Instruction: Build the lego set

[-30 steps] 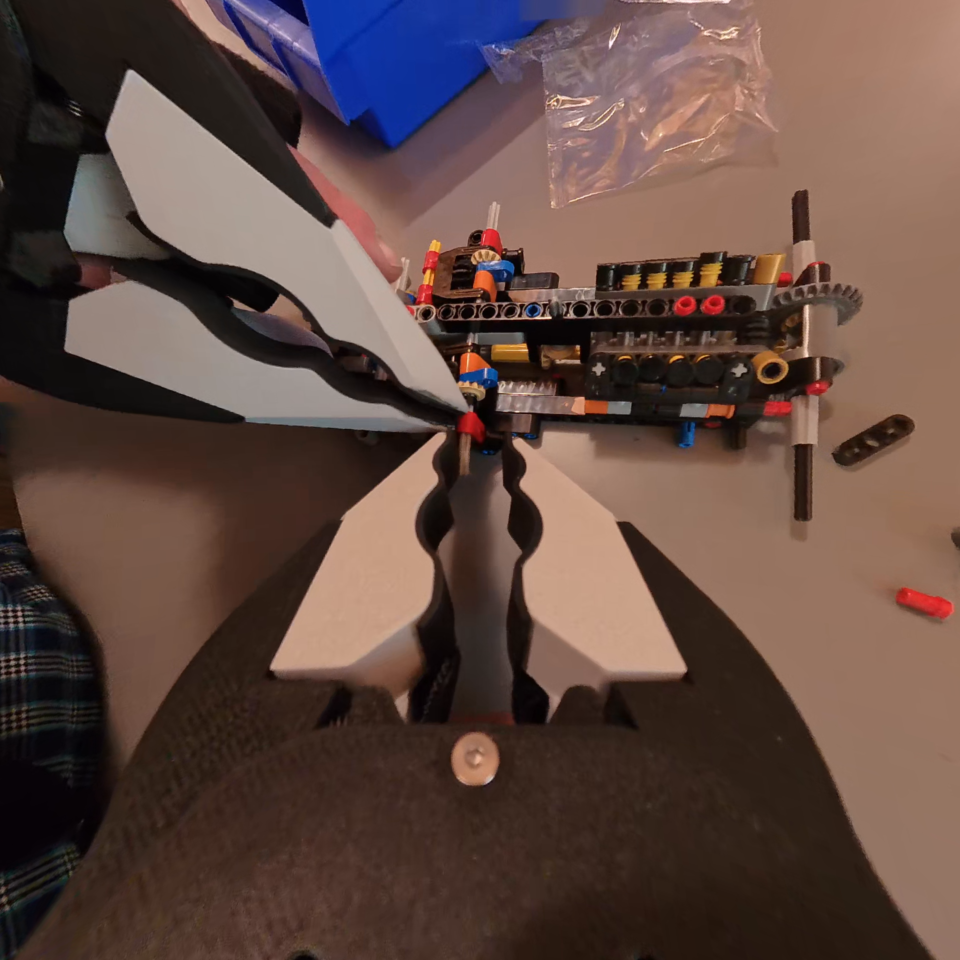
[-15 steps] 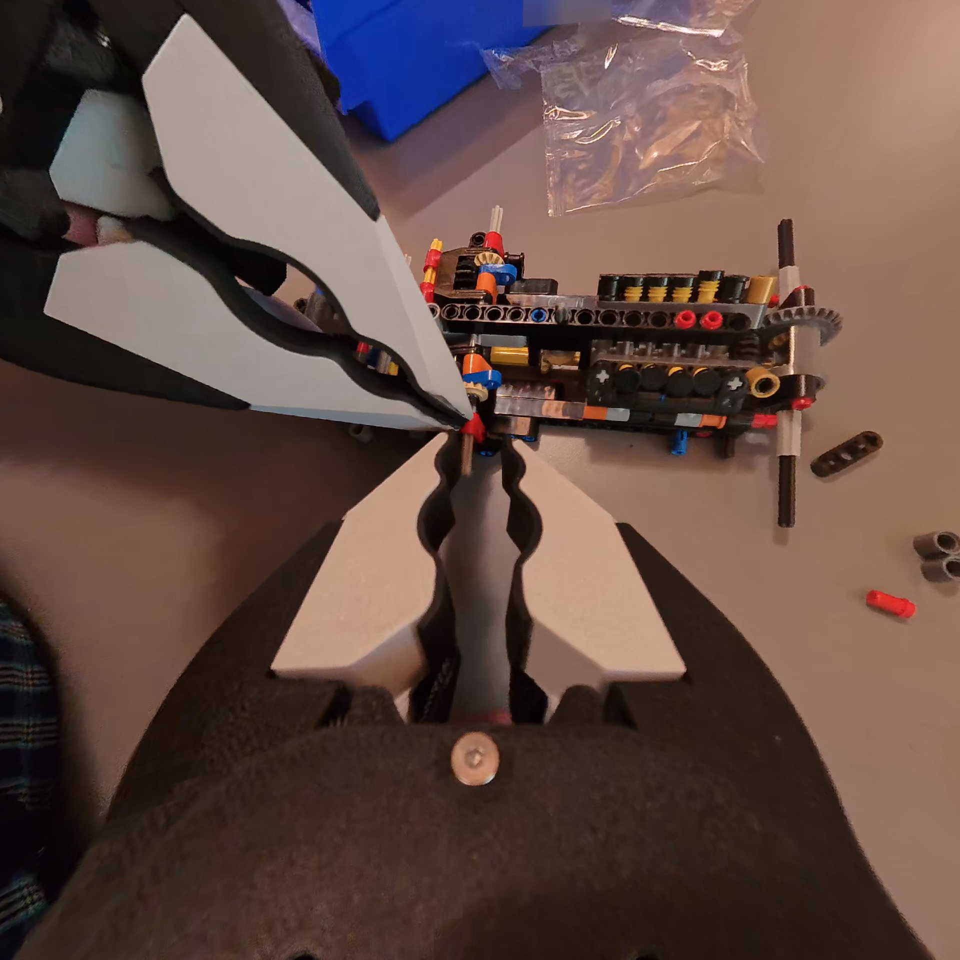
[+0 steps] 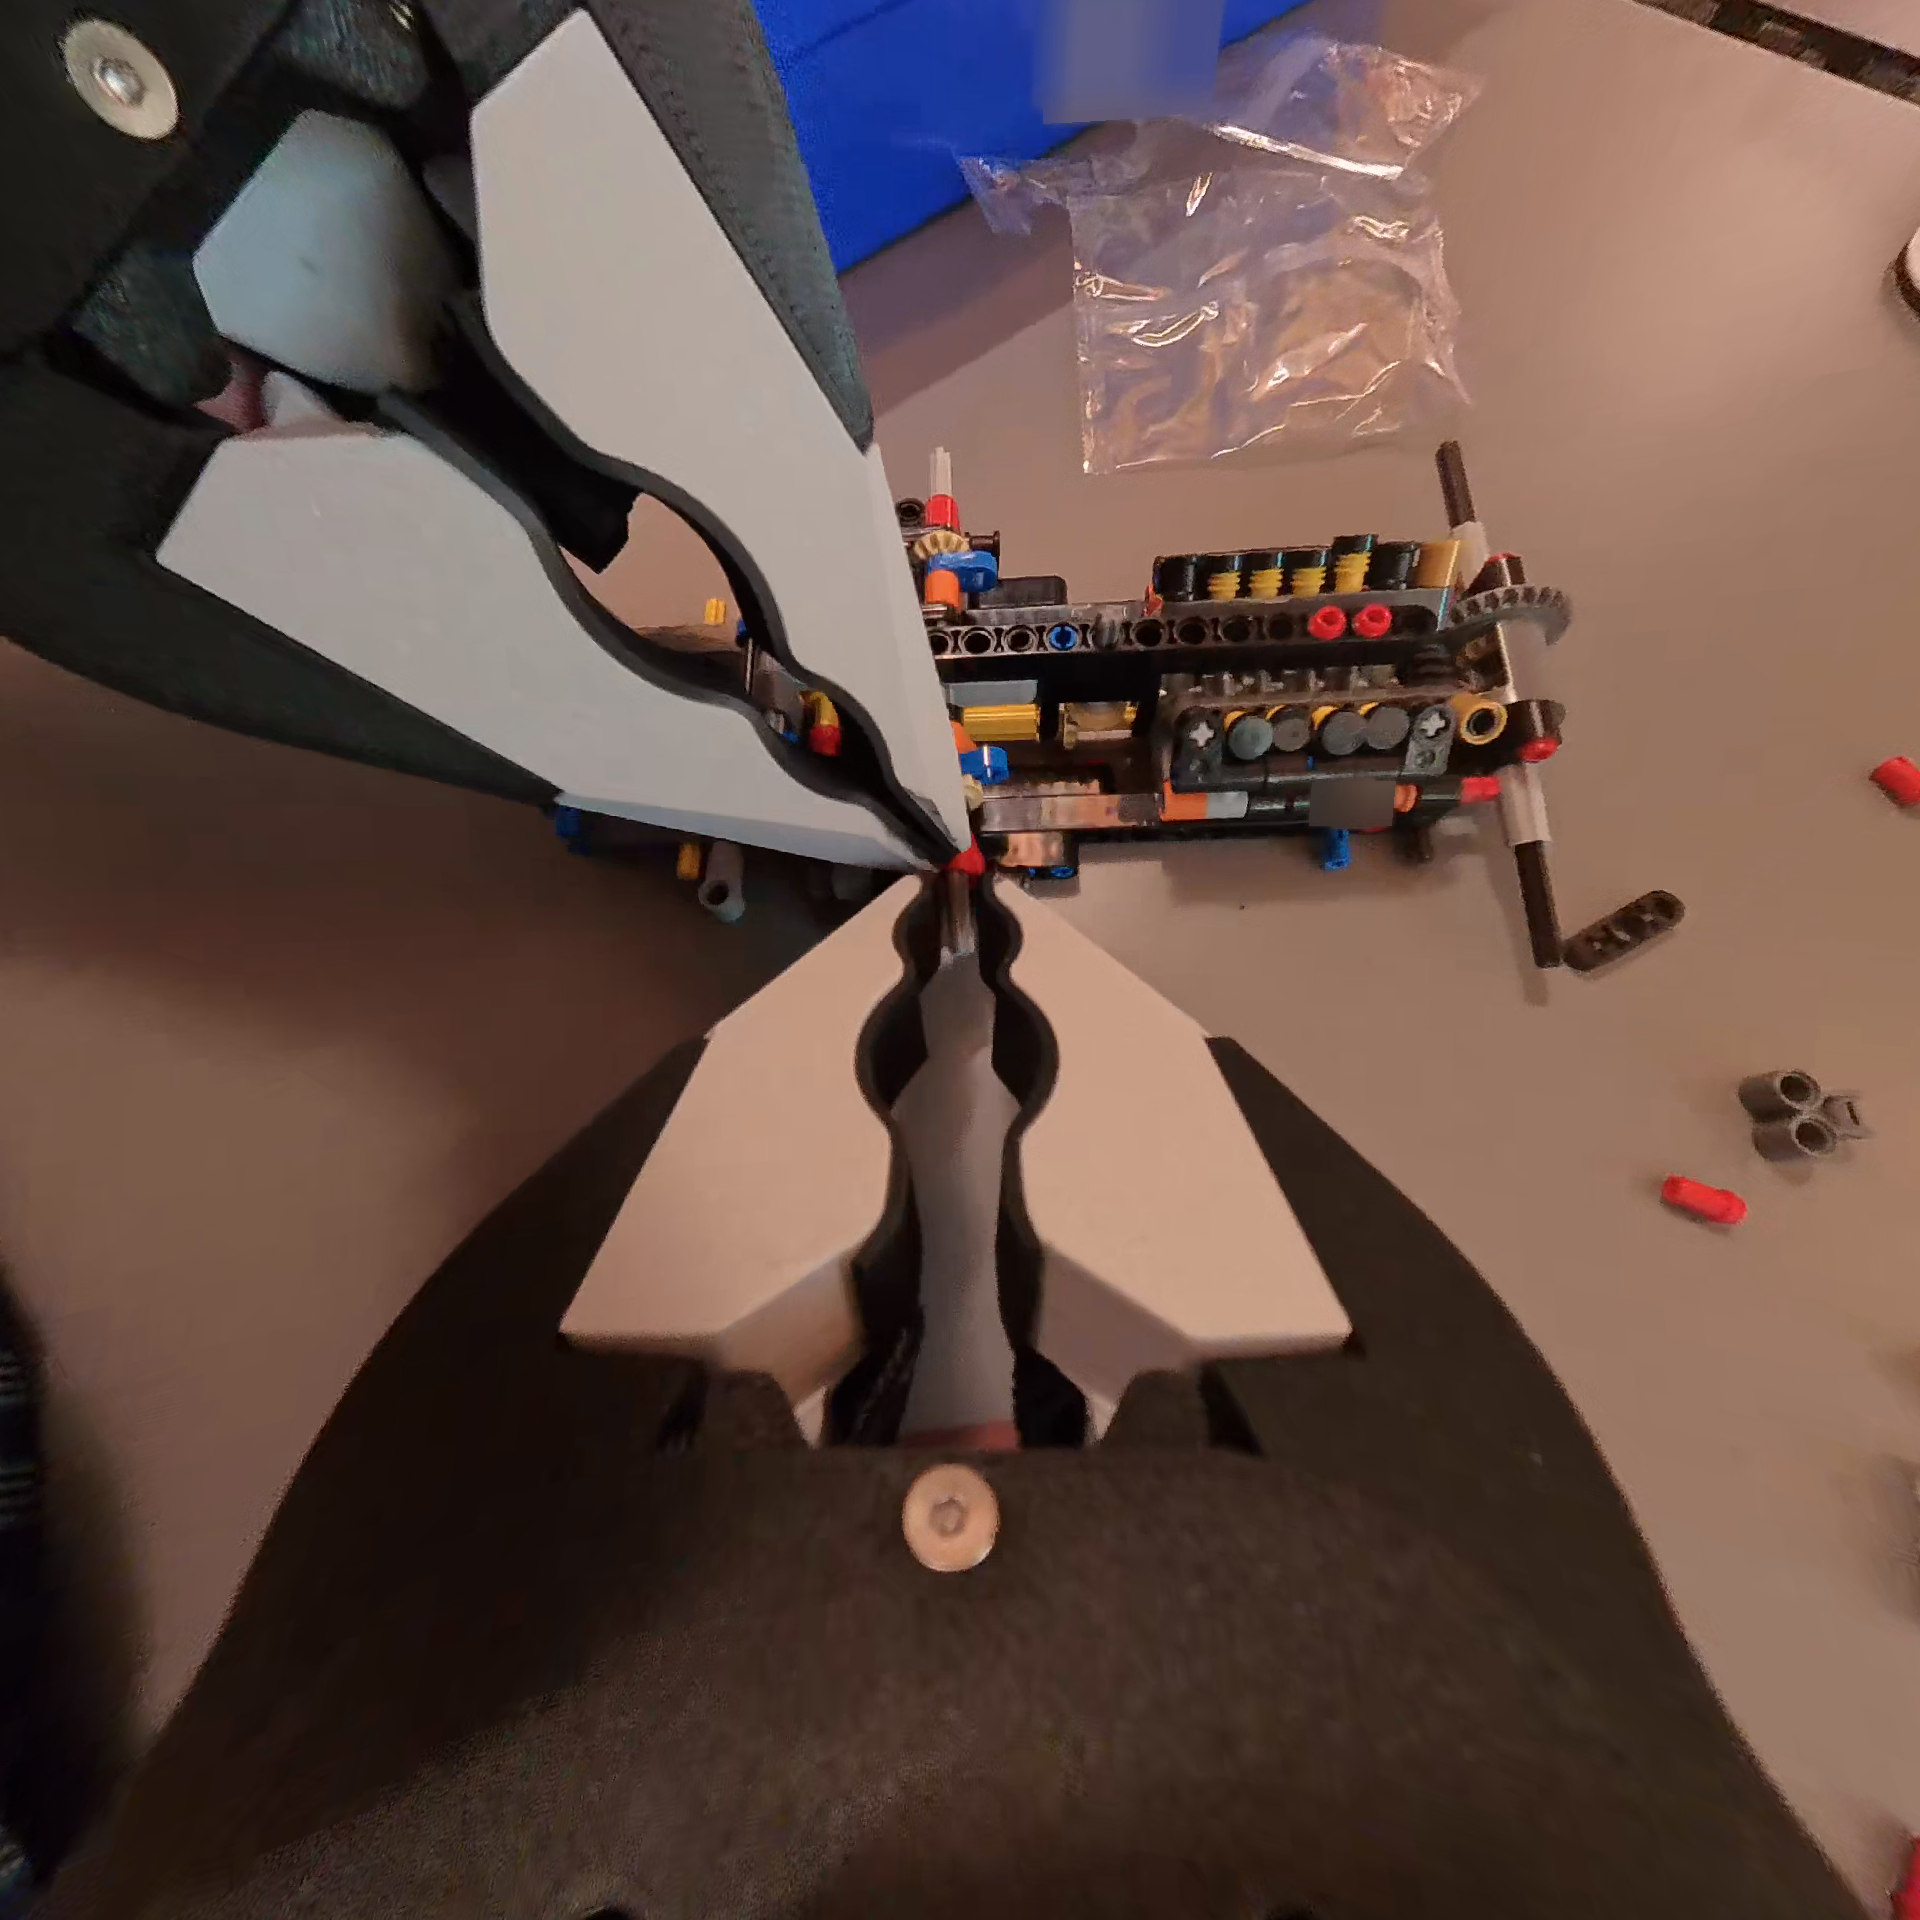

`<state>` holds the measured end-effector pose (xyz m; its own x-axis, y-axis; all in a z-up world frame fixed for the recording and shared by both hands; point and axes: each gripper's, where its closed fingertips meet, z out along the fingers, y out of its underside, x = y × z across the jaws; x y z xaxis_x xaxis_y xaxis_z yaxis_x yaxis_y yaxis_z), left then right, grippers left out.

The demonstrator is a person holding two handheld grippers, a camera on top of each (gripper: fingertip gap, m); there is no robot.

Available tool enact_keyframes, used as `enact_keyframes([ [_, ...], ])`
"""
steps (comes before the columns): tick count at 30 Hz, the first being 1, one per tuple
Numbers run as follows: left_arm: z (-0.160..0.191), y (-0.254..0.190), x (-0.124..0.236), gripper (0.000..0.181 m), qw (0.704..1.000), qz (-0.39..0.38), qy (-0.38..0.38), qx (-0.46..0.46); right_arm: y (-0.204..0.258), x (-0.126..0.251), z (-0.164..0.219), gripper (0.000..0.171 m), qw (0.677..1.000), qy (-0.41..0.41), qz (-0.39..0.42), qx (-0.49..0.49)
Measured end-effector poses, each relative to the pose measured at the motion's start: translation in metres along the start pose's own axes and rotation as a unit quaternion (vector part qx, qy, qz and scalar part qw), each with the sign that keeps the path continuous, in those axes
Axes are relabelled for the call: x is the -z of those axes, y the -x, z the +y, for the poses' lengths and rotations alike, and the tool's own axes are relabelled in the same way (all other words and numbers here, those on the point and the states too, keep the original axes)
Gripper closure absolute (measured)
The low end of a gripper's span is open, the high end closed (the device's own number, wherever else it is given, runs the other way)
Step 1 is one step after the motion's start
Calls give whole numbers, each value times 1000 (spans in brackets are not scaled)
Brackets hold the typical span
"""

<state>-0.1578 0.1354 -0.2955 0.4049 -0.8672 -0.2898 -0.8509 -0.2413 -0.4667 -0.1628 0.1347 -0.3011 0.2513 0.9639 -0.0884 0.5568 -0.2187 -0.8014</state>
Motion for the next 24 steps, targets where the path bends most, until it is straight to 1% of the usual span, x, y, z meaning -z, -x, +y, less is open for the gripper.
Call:
enact_keyframes([
  [6,-1,-1,0,181,1000,3,7,-4,1,0,2,170,1000,7,-11,1],
  [11,-1,-1,0,181,1000,10,4,11,3,-1,3,170,997,20,-56,-41],
  [15,0,2,1,181,1000,4,-13,22,3,-1,1,170,997,15,-57,-48],
  [18,1,8,14,175,997,-8,-42,57,1,1,-2,169,998,0,-52,-42],
  [21,13,7,20,160,997,-23,-40,57,1,1,-2,169,999,-2,-44,-24],
  [24,23,-2,18,153,997,-28,-32,60,0,0,-4,168,999,-4,-37,-5],
])
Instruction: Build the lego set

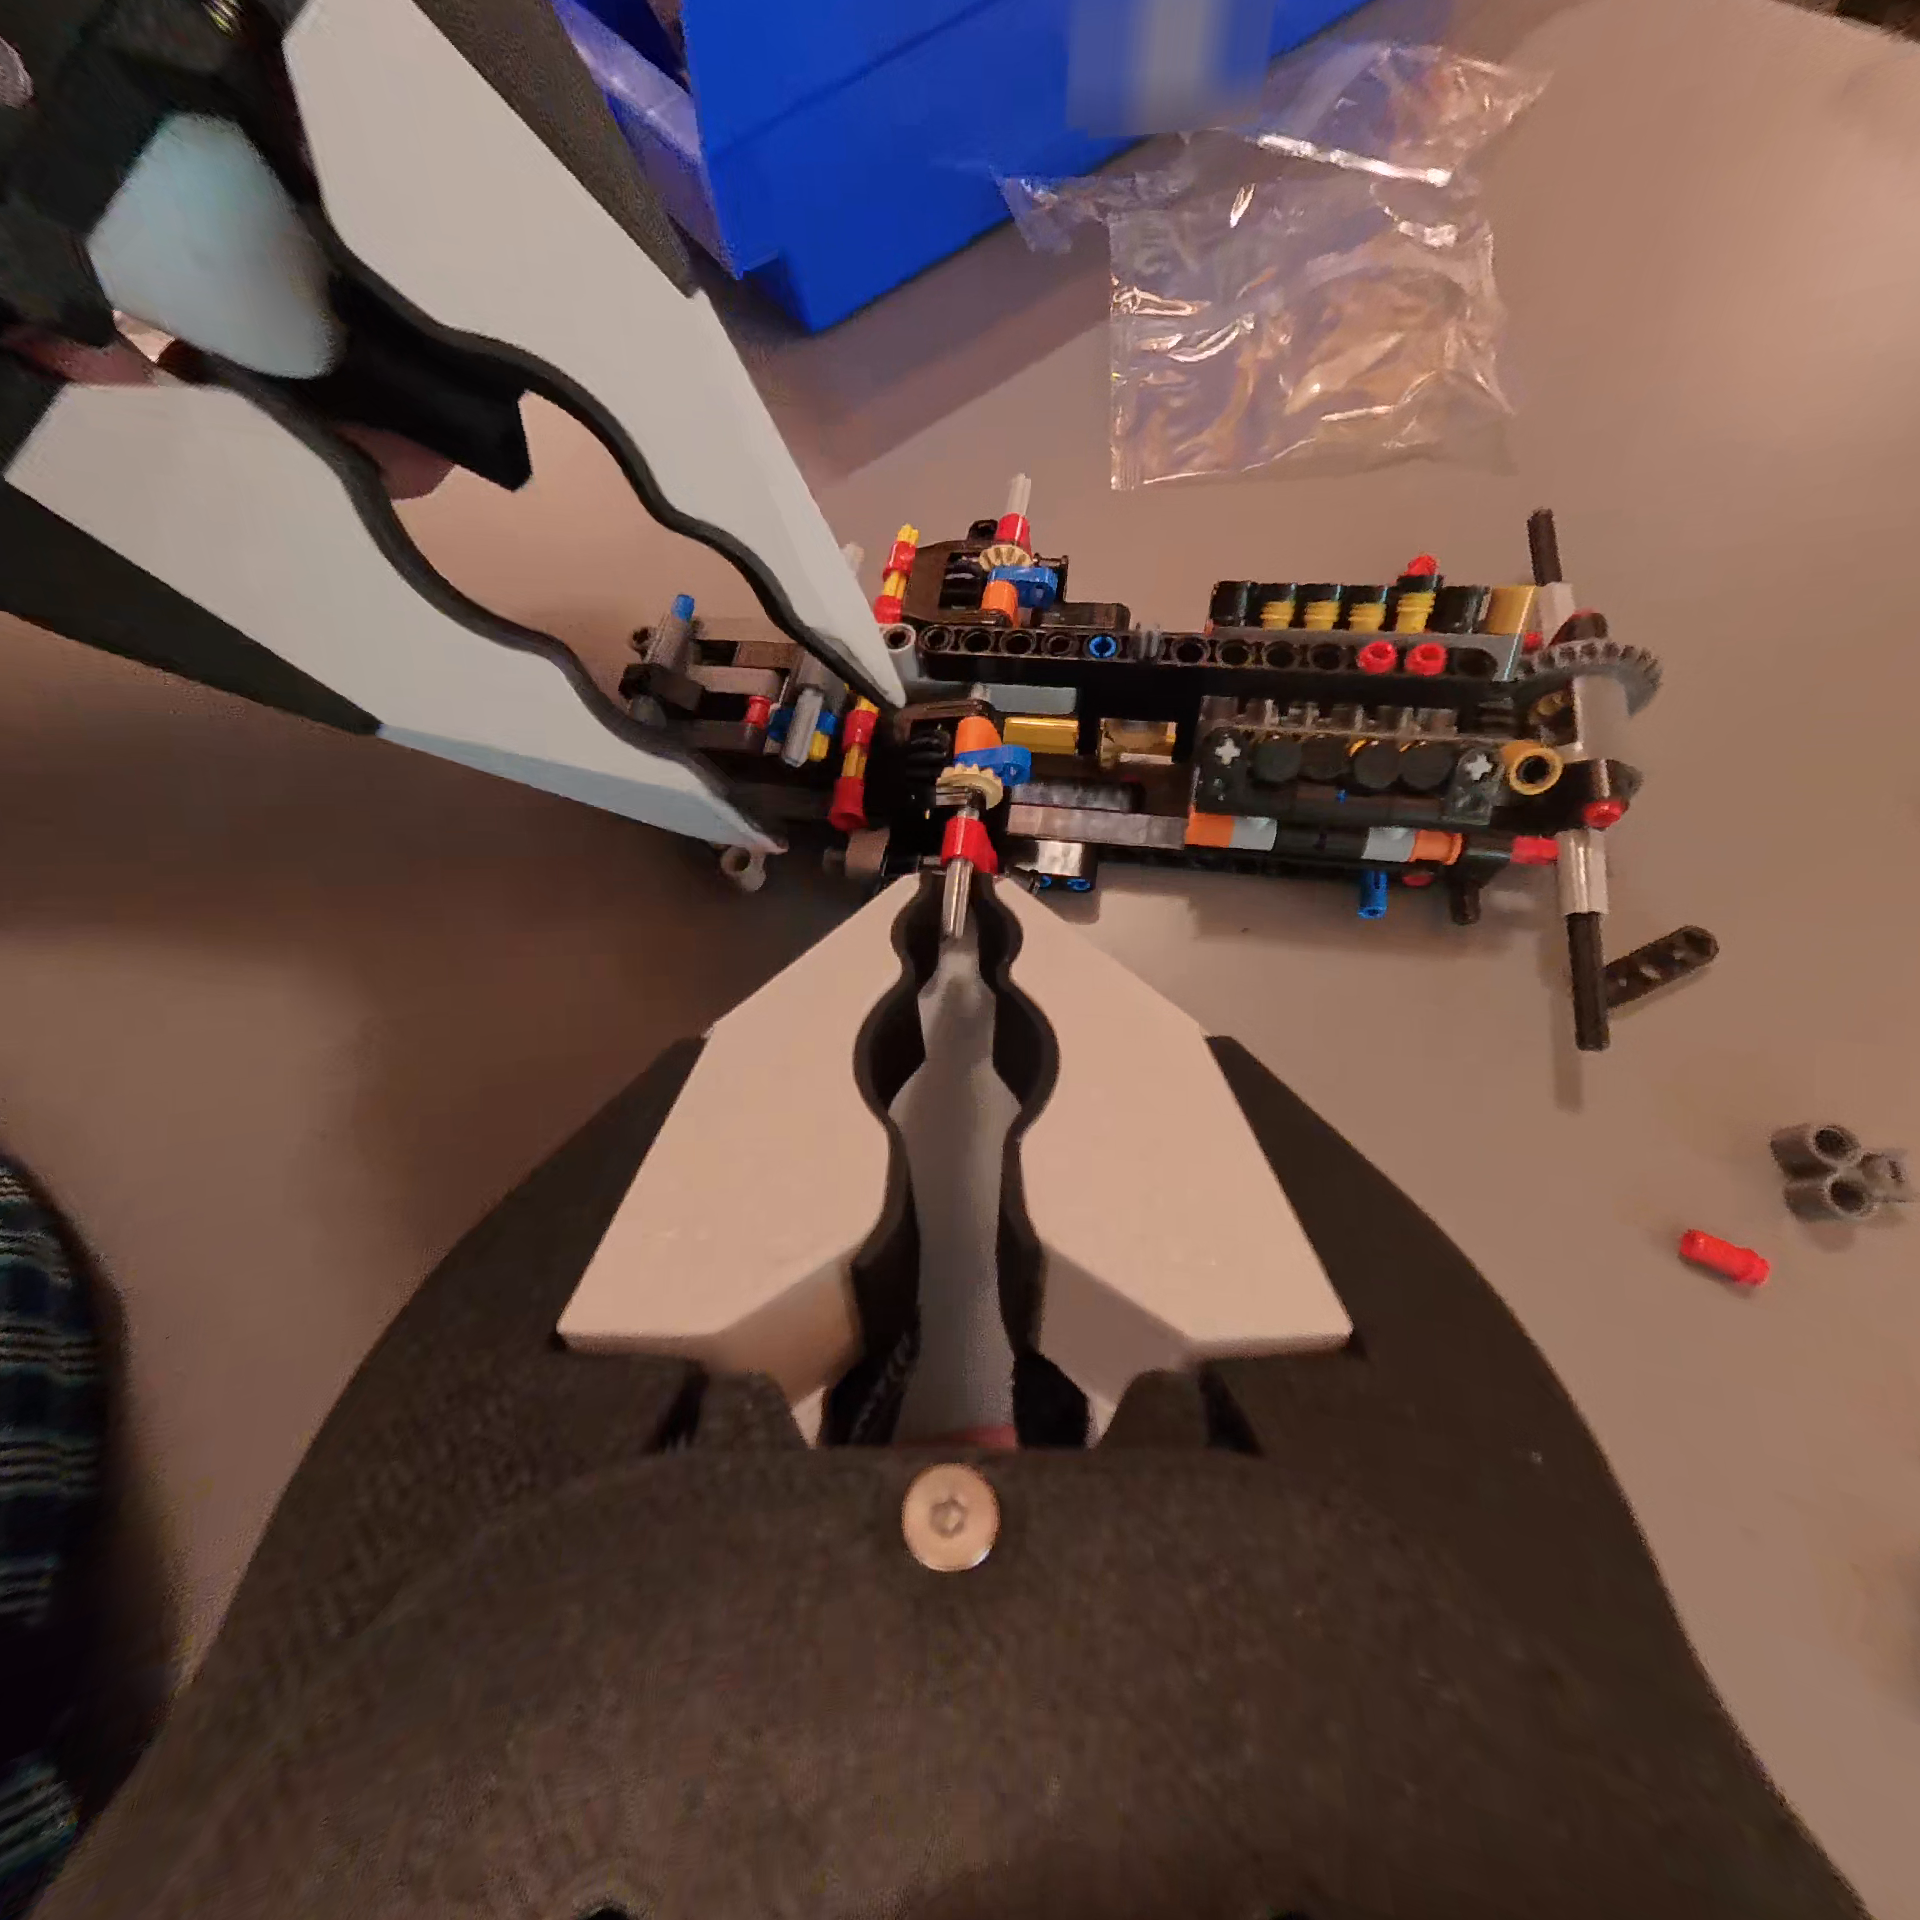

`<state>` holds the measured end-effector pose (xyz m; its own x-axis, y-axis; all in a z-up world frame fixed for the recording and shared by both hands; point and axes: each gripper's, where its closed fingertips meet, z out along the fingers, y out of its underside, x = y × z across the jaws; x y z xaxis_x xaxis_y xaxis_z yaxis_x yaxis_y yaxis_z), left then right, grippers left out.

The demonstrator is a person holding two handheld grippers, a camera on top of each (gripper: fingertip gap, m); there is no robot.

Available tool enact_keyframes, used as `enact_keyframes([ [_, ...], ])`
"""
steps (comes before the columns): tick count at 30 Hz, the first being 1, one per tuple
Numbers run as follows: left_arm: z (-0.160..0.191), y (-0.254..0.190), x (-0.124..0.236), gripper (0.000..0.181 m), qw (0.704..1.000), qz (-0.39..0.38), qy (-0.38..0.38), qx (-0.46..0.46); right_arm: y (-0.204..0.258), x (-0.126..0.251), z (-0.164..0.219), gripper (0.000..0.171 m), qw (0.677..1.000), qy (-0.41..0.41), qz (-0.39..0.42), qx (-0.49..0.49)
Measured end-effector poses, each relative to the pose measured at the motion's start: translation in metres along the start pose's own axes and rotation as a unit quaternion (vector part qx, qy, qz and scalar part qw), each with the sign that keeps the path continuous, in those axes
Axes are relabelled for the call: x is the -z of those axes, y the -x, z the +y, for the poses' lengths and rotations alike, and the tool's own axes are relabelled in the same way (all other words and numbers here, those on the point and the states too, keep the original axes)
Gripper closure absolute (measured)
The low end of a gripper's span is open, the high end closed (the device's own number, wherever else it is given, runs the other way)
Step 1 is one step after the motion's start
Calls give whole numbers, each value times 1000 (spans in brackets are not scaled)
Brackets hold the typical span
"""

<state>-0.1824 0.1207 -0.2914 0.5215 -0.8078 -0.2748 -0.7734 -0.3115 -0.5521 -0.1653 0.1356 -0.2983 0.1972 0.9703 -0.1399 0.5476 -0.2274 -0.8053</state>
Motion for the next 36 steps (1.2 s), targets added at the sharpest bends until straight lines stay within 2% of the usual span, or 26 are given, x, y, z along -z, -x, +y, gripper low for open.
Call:
enact_keyframes([
  [2,9,1,-4,150,1000,-16,12,-7,-1,0,-1,167,1000,-1,9,13],
  [12,7,3,-6,150,999,-42,-17,5,-8,-1,-5,168,998,-10,42,51],
  [26,4,4,-9,154,997,-75,-28,-9,-15,4,-16,161,991,-27,75,104],
  [36,4,5,-10,155,996,-90,-28,-6,-12,-6,-4,166,994,6,37,102],
])
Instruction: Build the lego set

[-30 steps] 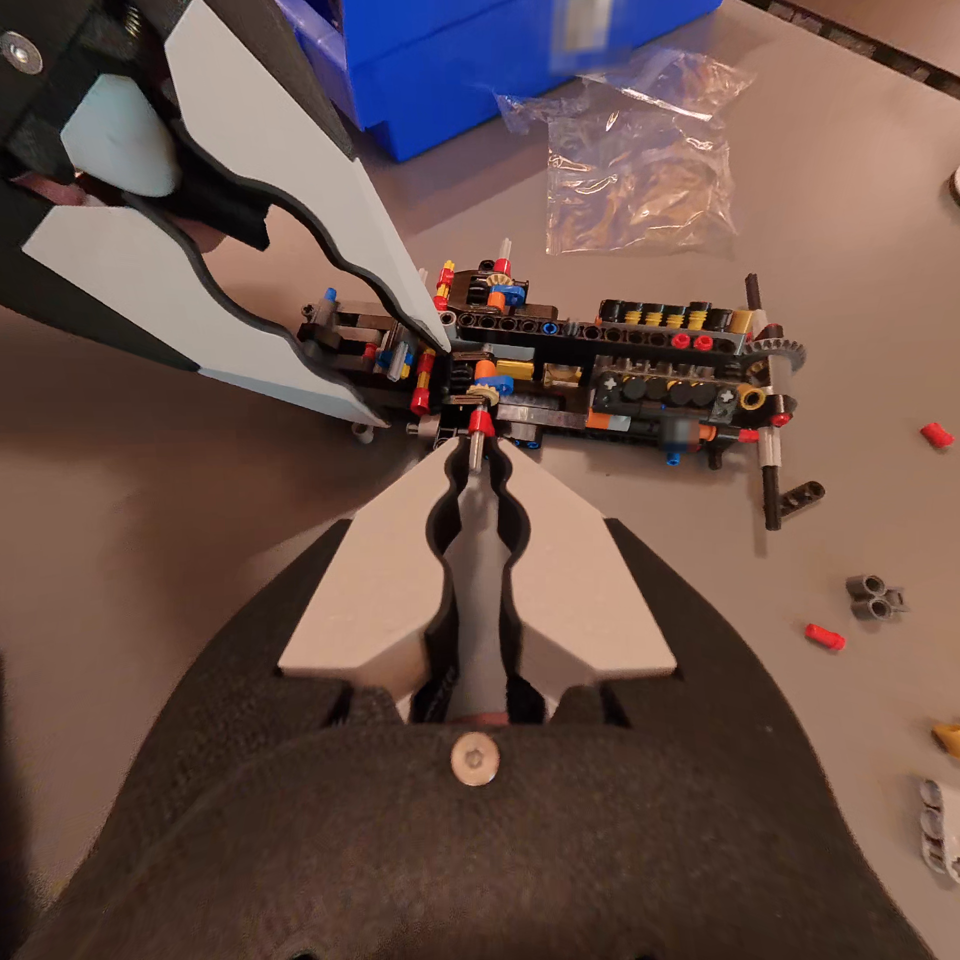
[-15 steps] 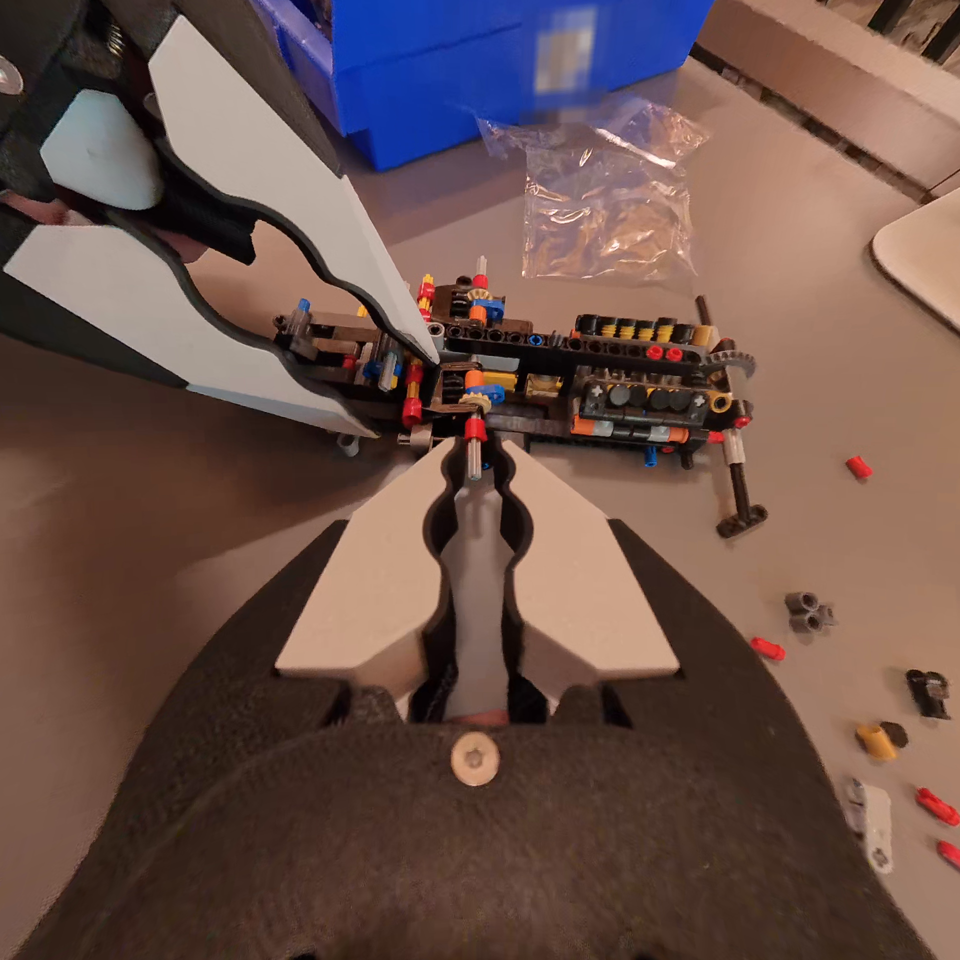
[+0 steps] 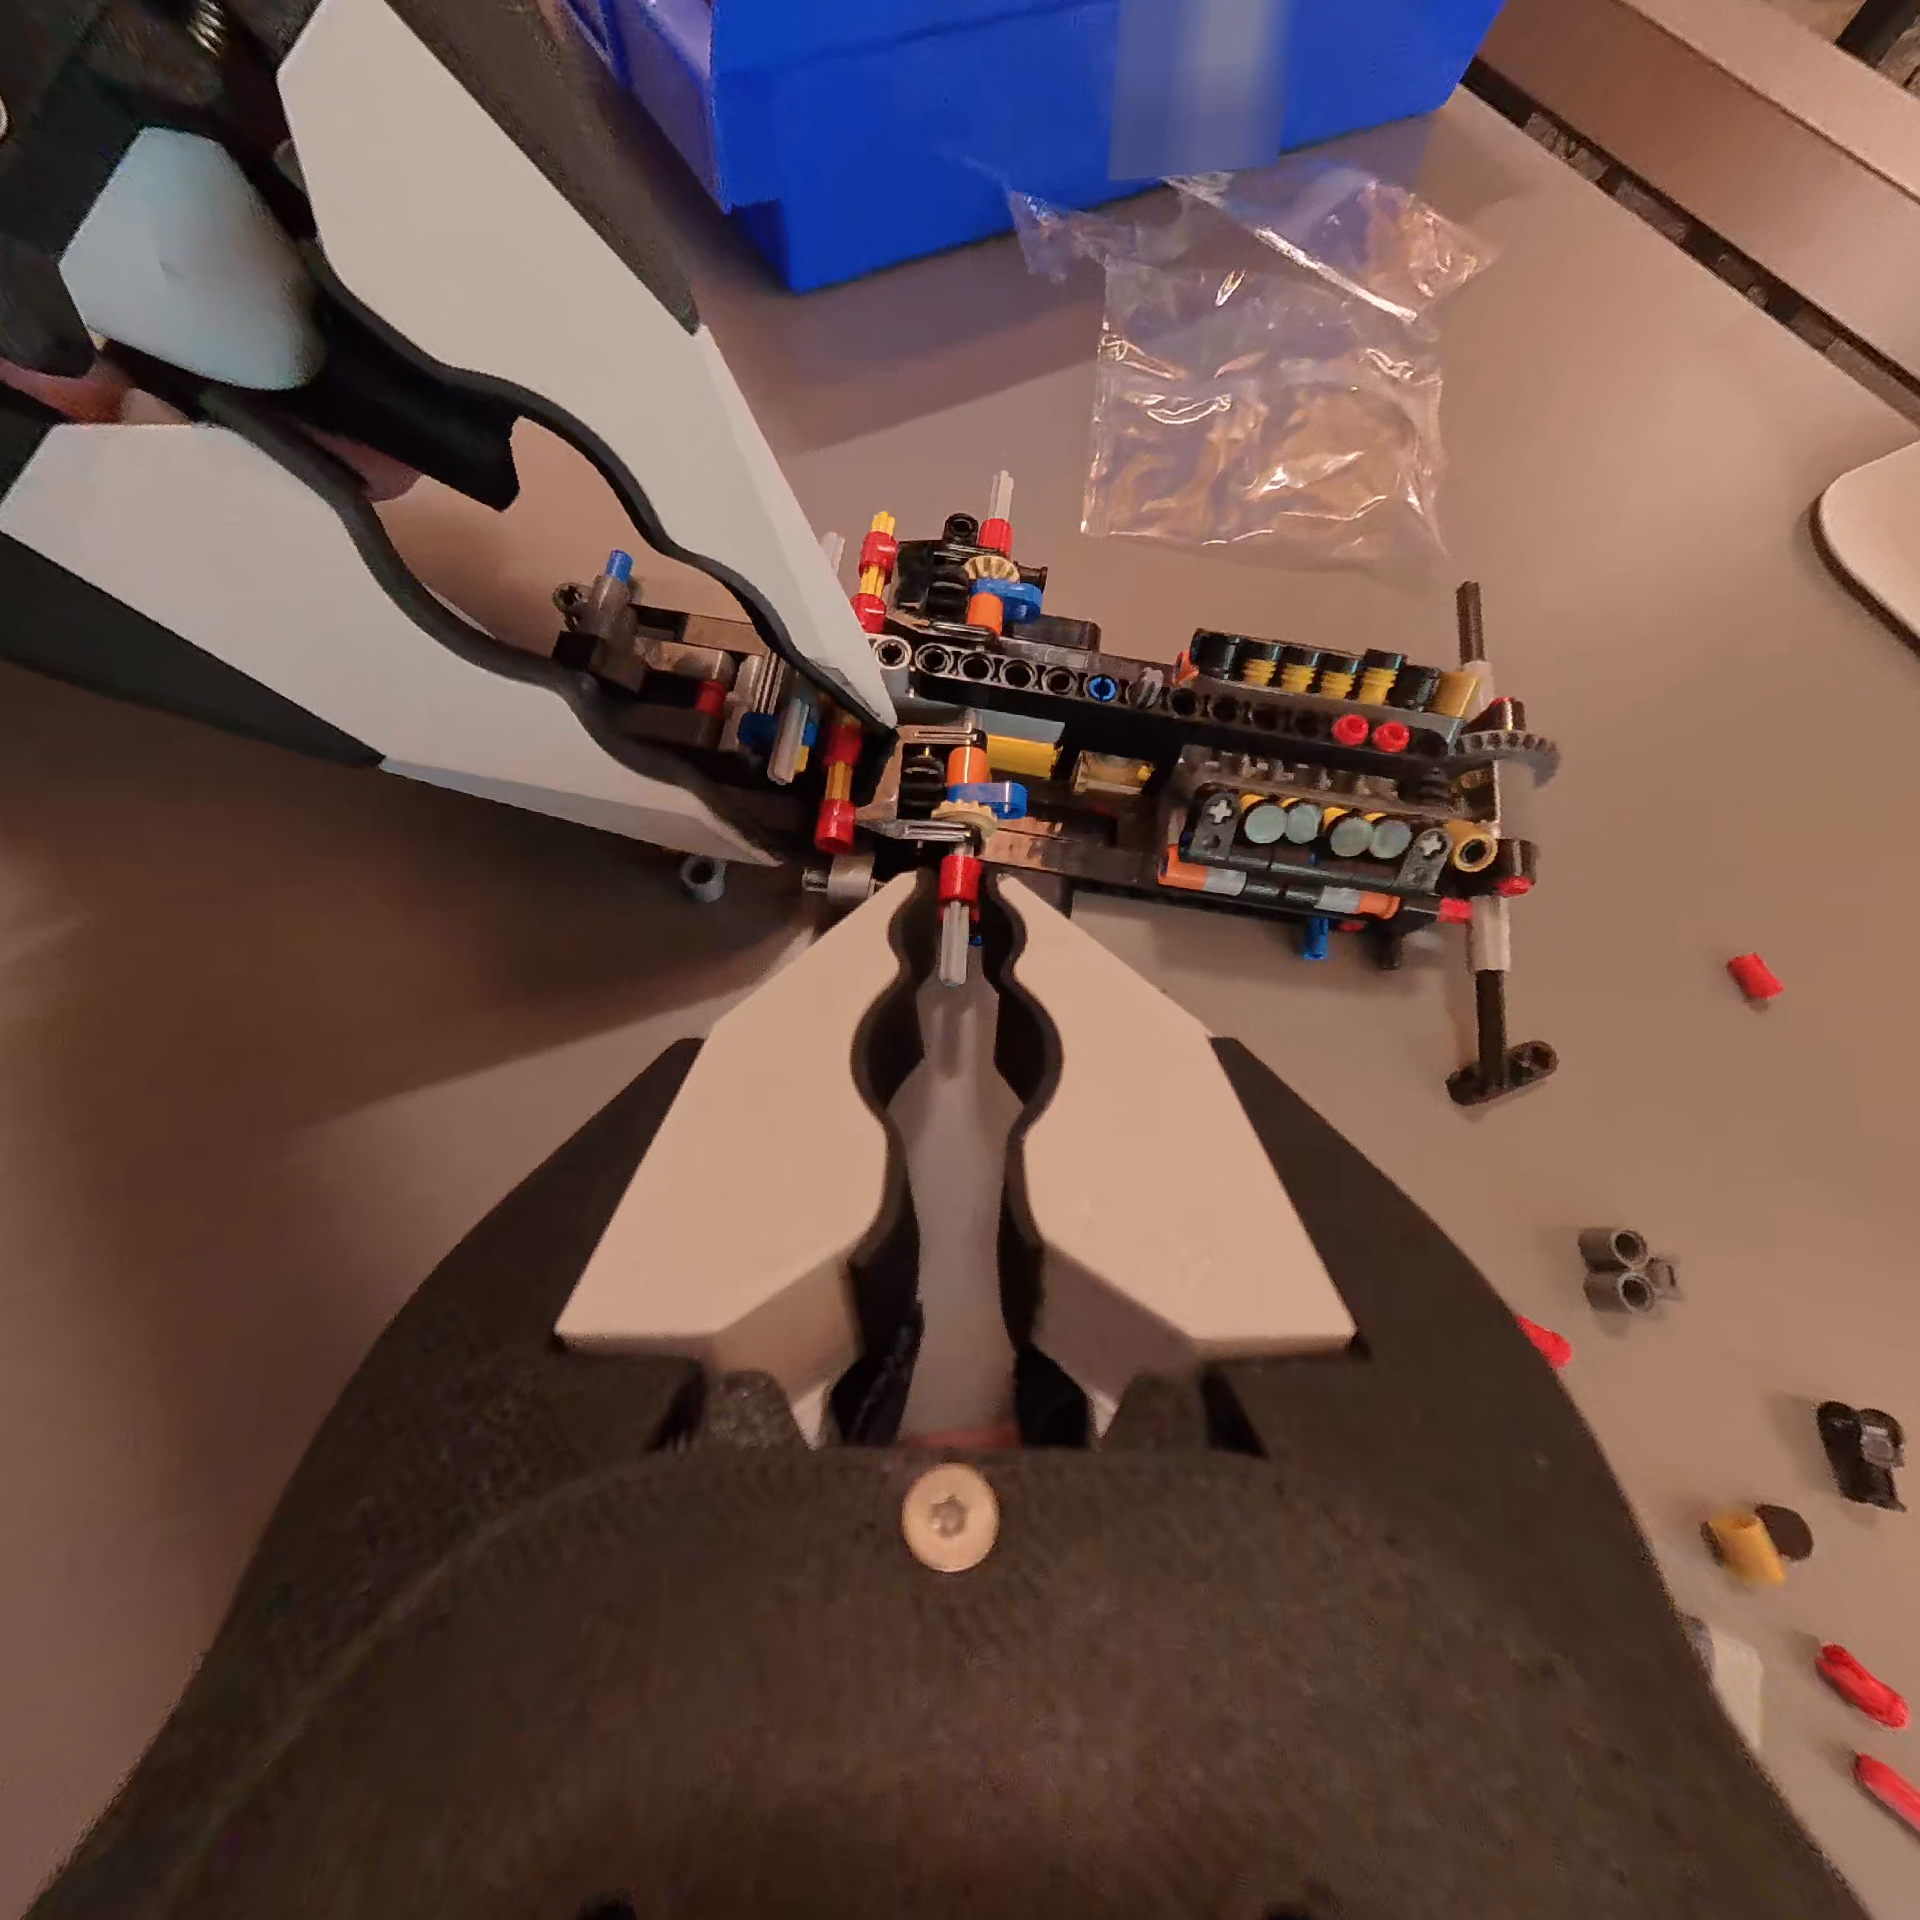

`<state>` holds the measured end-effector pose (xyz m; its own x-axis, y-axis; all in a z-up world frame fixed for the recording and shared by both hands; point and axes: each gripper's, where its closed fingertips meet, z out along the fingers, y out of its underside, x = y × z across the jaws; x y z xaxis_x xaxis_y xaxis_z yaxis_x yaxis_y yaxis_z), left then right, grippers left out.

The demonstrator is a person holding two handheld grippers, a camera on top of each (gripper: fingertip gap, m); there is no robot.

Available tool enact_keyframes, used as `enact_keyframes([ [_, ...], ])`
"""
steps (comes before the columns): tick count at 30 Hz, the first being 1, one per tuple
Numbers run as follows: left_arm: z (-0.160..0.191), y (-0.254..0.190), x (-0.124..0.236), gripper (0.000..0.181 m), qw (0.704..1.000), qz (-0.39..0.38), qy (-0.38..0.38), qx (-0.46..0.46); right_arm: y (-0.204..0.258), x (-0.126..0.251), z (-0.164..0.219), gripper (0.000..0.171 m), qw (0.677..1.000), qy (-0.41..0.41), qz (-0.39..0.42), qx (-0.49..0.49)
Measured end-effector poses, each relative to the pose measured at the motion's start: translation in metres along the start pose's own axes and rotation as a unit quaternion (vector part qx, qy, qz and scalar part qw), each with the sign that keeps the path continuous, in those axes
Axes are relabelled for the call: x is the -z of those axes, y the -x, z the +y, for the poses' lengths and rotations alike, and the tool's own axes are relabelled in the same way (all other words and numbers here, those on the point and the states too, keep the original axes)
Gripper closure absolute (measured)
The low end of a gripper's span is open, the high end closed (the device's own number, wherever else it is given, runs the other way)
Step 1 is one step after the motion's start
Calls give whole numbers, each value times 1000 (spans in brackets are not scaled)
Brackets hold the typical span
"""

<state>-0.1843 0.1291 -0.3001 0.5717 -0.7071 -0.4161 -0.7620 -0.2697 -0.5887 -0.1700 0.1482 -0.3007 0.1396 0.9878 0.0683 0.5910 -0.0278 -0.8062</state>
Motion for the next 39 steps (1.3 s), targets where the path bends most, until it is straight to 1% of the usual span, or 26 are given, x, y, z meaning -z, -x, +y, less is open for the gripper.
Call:
enact_keyframes([
  [2,0,2,-1,156,1000,-12,2,-5,0,0,0,166,1000,5,-4,-1],
  [4,-1,6,-3,155,1000,-27,5,-6,1,-1,0,166,1000,3,-20,-24],
  [9,-1,6,-5,154,999,-33,-1,0,1,-2,1,166,998,9,-31,-48],
  [20,-1,3,-2,154,999,-11,-25,28,8,-3,4,166,987,36,-96,-125],
  [24,-1,2,0,154,999,-10,-30,30,9,-2,3,165,982,27,-110,-150],
  [27,-1,2,0,153,999,-10,-32,31,8,1,0,165,988,13,-85,-125],
  [28,-2,3,0,153,999,-10,-33,36,6,3,-1,160,990,6,-75,-120],
  [31,-2,2,0,153,999,-9,-34,33,-2,8,0,152,993,1,-49,-112],
  [34,-2,2,0,153,999,-7,-32,30,-5,4,6,143,993,26,-40,-104],
  [35,-1,2,0,153,999,-8,-31,30,-2,1,9,144,991,37,-54,-113],
  [36,-1,3,0,154,999,-10,-29,29,1,-1,9,150,989,37,-67,-125],
  [39,0,4,0,154,999,-12,-28,32,5,-2,8,158,987,38,-84,-134],
])
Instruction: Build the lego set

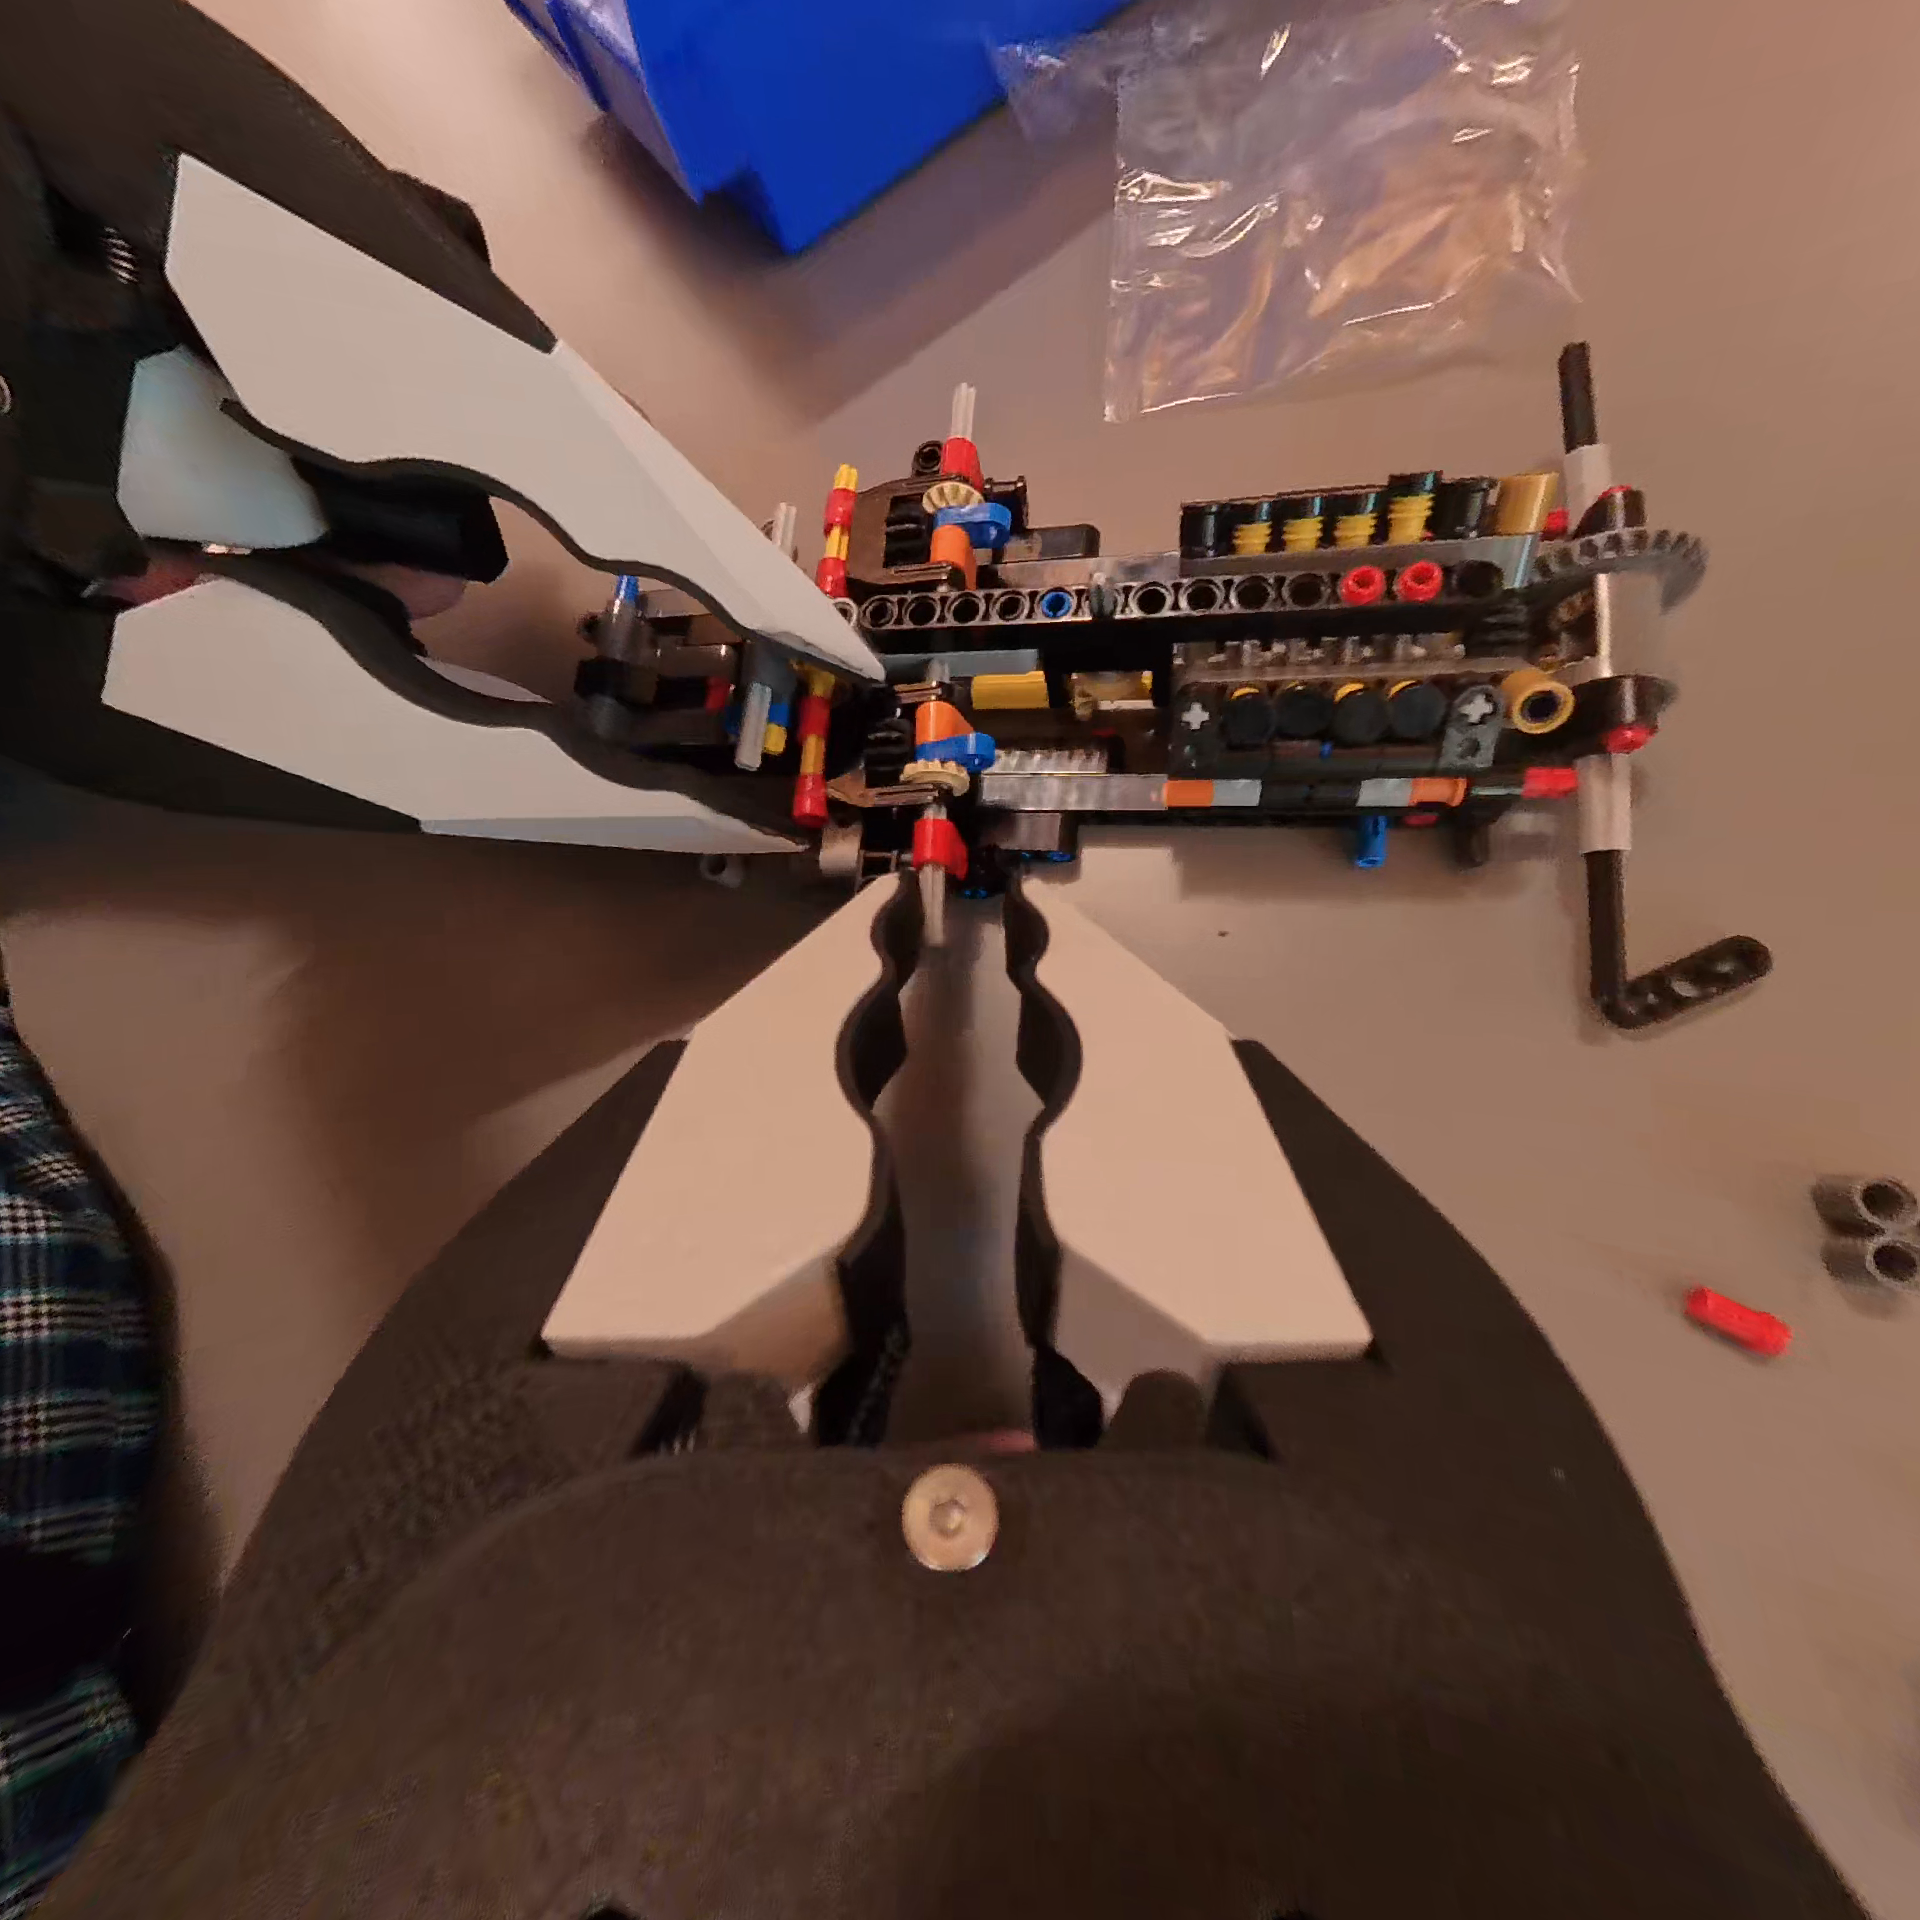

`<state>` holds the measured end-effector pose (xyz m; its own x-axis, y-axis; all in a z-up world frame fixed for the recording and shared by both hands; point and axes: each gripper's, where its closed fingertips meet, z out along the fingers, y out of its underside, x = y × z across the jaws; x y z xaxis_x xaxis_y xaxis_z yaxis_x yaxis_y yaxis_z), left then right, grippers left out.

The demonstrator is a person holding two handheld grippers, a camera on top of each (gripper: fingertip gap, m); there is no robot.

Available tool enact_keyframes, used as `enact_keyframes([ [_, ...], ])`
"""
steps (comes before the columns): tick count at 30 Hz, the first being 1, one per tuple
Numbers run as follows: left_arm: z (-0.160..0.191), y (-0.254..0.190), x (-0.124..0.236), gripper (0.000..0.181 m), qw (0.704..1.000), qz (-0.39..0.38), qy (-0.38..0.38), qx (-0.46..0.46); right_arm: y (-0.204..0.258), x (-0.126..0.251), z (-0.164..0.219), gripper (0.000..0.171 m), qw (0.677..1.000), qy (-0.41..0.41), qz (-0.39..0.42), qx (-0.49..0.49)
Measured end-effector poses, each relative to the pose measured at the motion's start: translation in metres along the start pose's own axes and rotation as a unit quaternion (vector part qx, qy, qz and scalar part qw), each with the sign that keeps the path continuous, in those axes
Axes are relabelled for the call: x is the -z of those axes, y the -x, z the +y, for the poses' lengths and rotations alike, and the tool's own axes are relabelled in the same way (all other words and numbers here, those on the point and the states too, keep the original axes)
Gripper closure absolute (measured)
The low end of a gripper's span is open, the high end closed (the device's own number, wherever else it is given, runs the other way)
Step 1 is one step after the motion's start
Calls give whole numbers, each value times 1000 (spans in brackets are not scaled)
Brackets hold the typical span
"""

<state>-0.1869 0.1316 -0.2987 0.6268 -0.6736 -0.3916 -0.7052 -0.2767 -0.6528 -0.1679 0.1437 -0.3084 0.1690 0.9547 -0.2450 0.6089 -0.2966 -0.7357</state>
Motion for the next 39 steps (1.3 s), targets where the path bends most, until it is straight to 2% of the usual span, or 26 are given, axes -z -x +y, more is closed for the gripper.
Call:
enact_keyframes([
  [4,1,0,1,155,1000,3,-4,5,1,-1,-1,158,999,1,-28,-26],
  [9,1,0,2,155,1000,2,-6,8,1,2,-6,158,1000,-21,-10,9],
  [14,1,0,3,155,1000,3,-7,11,6,1,-7,167,998,-20,5,67],
  [18,3,-7,5,139,999,30,-3,16,6,0,-8,167,997,-21,1,72],
  [20,5,-3,5,148,1000,17,-1,6,8,-1,-7,168,997,-17,-5,75],
  [29,7,-1,6,152,999,38,-4,-8,8,-2,-8,168,998,-15,-35,46],
  [35,5,-1,8,157,997,59,-29,37,9,-2,-7,168,998,-9,-55,30],
  [39,5,0,7,159,998,51,-32,27,9,-3,-7,168,998,-6,-63,22],
])
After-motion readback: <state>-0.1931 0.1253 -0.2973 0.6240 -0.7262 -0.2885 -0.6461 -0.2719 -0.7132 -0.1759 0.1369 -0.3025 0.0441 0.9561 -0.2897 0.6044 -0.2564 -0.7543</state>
